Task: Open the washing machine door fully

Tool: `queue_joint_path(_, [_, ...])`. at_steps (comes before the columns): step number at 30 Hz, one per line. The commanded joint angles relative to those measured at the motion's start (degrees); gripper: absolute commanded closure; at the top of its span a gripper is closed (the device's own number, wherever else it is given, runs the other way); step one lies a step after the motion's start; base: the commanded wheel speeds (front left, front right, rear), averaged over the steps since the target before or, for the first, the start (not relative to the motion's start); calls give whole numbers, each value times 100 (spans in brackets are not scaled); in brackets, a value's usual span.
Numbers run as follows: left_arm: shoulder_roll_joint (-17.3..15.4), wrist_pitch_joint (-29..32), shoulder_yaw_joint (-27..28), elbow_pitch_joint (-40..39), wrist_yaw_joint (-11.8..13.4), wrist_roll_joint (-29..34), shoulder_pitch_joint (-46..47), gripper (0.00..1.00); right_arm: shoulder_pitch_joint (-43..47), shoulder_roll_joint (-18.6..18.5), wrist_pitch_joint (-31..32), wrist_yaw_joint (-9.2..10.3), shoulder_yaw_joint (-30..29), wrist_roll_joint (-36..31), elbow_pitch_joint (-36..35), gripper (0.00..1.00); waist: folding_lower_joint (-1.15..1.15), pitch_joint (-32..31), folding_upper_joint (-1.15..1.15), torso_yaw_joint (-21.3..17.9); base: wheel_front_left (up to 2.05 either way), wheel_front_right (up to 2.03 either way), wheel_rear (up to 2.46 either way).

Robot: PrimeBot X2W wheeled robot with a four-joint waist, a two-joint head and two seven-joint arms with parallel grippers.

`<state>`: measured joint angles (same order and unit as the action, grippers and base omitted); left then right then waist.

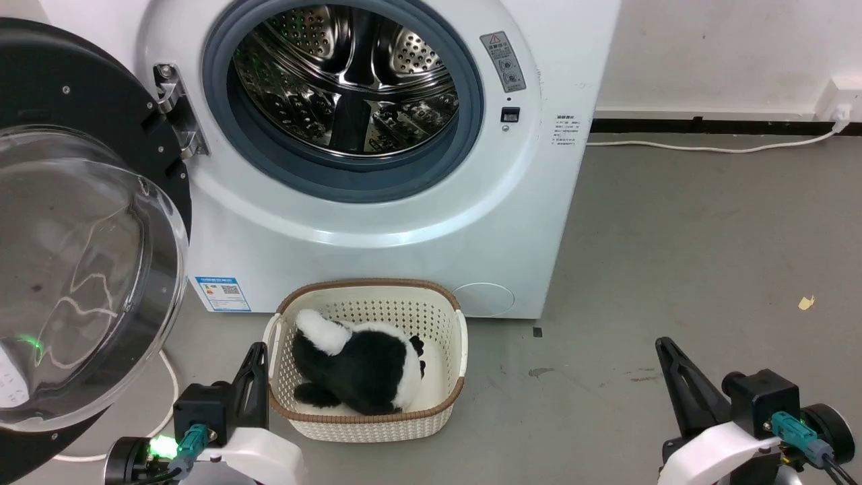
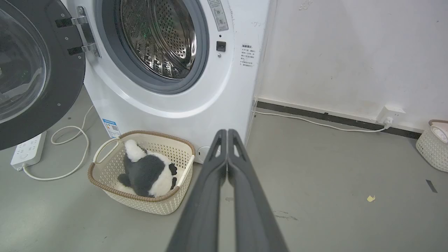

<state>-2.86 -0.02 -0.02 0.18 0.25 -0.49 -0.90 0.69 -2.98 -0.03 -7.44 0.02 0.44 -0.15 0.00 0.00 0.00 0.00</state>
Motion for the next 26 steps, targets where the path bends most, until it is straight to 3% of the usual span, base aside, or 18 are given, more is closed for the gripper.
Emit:
queue_joint_path(1, [-2,2,2,-18,-25,49,90,100,-69,11,3,-5,-2,-44,15,100,0,0,0,0,0,0,0])
queue_joint_path(26, [-2,2,2,-18,-25,49,90,100,-69,11,3,-5,-2,-44,15,100,0,0,0,0,0,0,0])
